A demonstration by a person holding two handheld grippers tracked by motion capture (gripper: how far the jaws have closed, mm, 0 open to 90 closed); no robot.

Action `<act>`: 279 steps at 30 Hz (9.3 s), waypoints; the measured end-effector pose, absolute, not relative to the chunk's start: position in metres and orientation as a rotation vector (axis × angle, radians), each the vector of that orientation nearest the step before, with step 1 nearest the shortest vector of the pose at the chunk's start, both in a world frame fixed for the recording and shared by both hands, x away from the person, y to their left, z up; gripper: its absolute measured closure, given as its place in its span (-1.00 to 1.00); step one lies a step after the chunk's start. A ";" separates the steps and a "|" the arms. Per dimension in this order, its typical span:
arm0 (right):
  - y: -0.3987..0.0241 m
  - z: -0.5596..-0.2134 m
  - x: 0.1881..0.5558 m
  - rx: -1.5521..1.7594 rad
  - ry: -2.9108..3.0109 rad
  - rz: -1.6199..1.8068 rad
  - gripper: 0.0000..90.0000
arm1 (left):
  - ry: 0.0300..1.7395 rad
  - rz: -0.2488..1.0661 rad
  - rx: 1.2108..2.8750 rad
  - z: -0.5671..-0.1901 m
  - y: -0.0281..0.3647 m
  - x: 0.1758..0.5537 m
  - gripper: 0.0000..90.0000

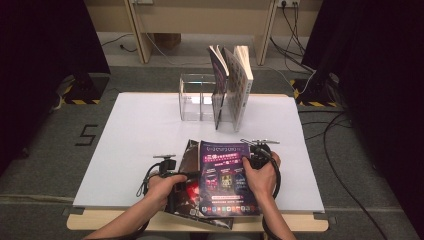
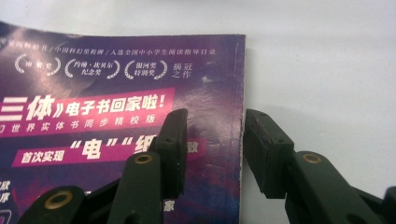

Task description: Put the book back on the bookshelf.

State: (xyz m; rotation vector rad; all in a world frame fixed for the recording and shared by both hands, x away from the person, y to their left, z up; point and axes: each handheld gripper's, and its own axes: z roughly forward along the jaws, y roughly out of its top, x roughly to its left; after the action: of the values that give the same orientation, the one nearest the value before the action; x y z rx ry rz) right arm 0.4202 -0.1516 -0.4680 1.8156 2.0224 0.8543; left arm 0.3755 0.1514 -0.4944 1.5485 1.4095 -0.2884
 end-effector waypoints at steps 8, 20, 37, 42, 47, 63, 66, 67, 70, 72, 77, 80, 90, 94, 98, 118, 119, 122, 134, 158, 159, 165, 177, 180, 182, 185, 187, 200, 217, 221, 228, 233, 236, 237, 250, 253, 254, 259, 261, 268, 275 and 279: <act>-0.146 -0.465 0.420 1.796 2.092 0.894 0.37 | 1.411 -0.252 1.565 -0.490 0.173 0.380 0.98; -0.142 -0.455 0.439 1.804 2.118 0.968 0.30 | 1.447 -0.162 1.613 -0.482 0.198 0.398 0.97; -0.138 -0.460 0.481 1.861 2.169 0.959 0.24 | 1.383 -0.170 1.715 -0.483 0.191 0.387 0.67; -0.138 -0.463 0.485 1.871 2.182 0.940 0.23 | 1.364 -0.140 1.731 -0.479 0.193 0.382 0.64; -0.136 -0.469 0.488 1.869 2.197 0.932 0.19 | 1.339 -0.166 1.750 -0.477 0.192 0.374 0.59; -0.136 -0.469 0.485 1.909 2.189 0.937 0.21 | 1.315 -0.164 1.780 -0.487 0.190 0.364 0.63; -0.136 -0.464 0.484 1.910 2.187 0.948 0.24 | 1.315 -0.168 1.773 -0.488 0.189 0.364 0.65; -0.137 -0.462 0.484 1.913 2.183 0.959 0.24 | 1.311 -0.165 1.777 -0.488 0.189 0.363 0.66; -0.141 -0.451 0.482 1.941 2.149 1.062 0.28 | 1.308 -0.166 1.776 -0.489 0.188 0.363 0.67; -0.142 -0.443 0.480 1.946 2.140 1.122 0.29 | 1.311 -0.164 1.772 -0.489 0.188 0.363 0.68; -0.142 -0.434 0.476 1.947 2.122 1.206 0.31 | 1.311 -0.161 1.766 -0.489 0.187 0.362 0.68; -0.142 -0.435 0.475 1.966 2.117 1.200 0.31 | 1.308 -0.166 1.767 -0.489 0.187 0.362 0.69; -0.144 -0.430 0.466 2.054 2.124 1.350 0.33 | 1.305 -0.159 1.758 -0.491 0.187 0.360 0.70; -0.139 -0.429 0.462 1.999 2.150 1.306 0.32 | 1.308 -0.163 1.749 -0.491 0.187 0.360 0.71; -0.135 -0.433 0.460 2.022 2.182 1.263 0.33 | 1.307 -0.161 1.750 -0.491 0.188 0.360 0.70; -0.118 -0.431 0.452 1.986 2.333 1.146 0.77 | 1.287 -0.109 1.709 -0.485 0.194 0.356 0.56; -0.117 -0.430 0.451 1.985 2.329 1.155 0.77 | 1.286 -0.102 1.702 -0.483 0.195 0.354 0.55; -0.117 -0.427 0.450 1.979 2.324 1.171 0.78 | 1.280 -0.063 1.692 -0.478 0.197 0.351 0.48; -0.115 -0.405 0.442 1.896 2.288 1.248 0.83 | 1.272 0.002 1.687 -0.474 0.205 0.345 0.35; -0.112 -0.348 0.425 1.625 2.103 1.347 0.84 | 1.275 0.082 1.685 -0.471 0.208 0.344 0.14; -0.112 -0.347 0.425 1.617 2.098 1.347 0.84 | 1.274 0.083 1.685 -0.471 0.209 0.344 0.14; -0.108 -0.338 0.424 1.572 2.056 1.361 0.84 | 1.274 0.083 1.680 -0.472 0.209 0.344 0.12; -0.102 -0.323 0.422 1.501 1.957 1.382 0.84 | 1.276 0.078 1.680 -0.474 0.208 0.345 0.11; -0.099 -0.319 0.422 1.479 1.921 1.390 0.84 | 1.271 0.078 1.679 -0.474 0.208 0.344 0.11; -0.098 -0.317 0.423 1.474 1.911 1.394 0.84 | 1.270 0.081 1.681 -0.474 0.208 0.344 0.10; -0.096 -0.314 0.423 1.461 1.893 1.396 0.84 | 1.267 0.088 1.682 -0.473 0.208 0.344 0.10; -0.095 -0.313 0.423 1.456 1.882 1.400 0.84 | 1.269 0.095 1.672 -0.473 0.208 0.344 0.10; -0.090 -0.302 0.427 1.408 1.817 1.424 0.84 | 1.264 0.110 1.669 -0.474 0.208 0.343 0.10; -0.082 -0.288 0.435 1.347 1.734 1.449 0.84 | 1.270 0.132 1.672 -0.474 0.207 0.344 0.07; -0.080 -0.288 0.440 1.340 1.718 1.460 0.84 | 1.273 0.139 1.663 -0.474 0.209 0.345 0.07; -0.078 -0.286 0.447 1.329 1.692 1.468 0.84 | 1.278 0.132 1.665 -0.474 0.210 0.345 0.06; -0.076 -0.286 0.450 1.314 1.674 1.496 0.84 | 1.286 0.133 1.664 -0.476 0.210 0.345 0.04; -0.074 -0.286 0.453 1.323 1.671 1.495 0.84 | 1.284 0.133 1.663 -0.476 0.210 0.345 0.04; -0.074 -0.286 0.454 1.325 1.671 1.493 0.84 | 1.282 0.130 1.661 -0.476 0.210 0.346 0.04; -0.072 -0.282 0.453 1.335 1.645 1.513 0.84 | 1.286 0.130 1.664 -0.477 0.211 0.345 0.03; -0.073 -0.284 0.450 1.332 1.643 1.511 0.84 | 1.287 0.132 1.667 -0.477 0.211 0.346 0.03; -0.072 -0.284 0.449 1.337 1.644 1.512 0.84 | 1.288 0.132 1.666 -0.477 0.210 0.346 0.03; -0.071 -0.284 0.451 1.334 1.655 1.513 0.84 | 1.287 0.129 1.666 -0.477 0.210 0.345 0.03; -0.069 -0.282 0.452 1.333 1.646 1.527 0.84 | 1.286 0.131 1.666 -0.477 0.210 0.346 0.03; -0.066 -0.278 0.456 1.331 1.643 1.529 0.84 | 1.285 0.130 1.666 -0.477 0.211 0.346 0.03; -0.063 -0.278 0.464 1.340 1.641 1.519 0.84 | 1.284 0.128 1.664 -0.477 0.210 0.346 0.03; -0.062 -0.278 0.468 1.339 1.638 1.521 0.84 | 1.286 0.124 1.665 -0.478 0.210 0.346 0.03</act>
State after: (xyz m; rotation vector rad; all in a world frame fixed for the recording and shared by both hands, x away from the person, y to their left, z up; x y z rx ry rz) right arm 0.4683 -0.0622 -0.2779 1.3393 1.6375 1.5206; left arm 0.3457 0.2102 -0.4777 1.6653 1.2863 0.1239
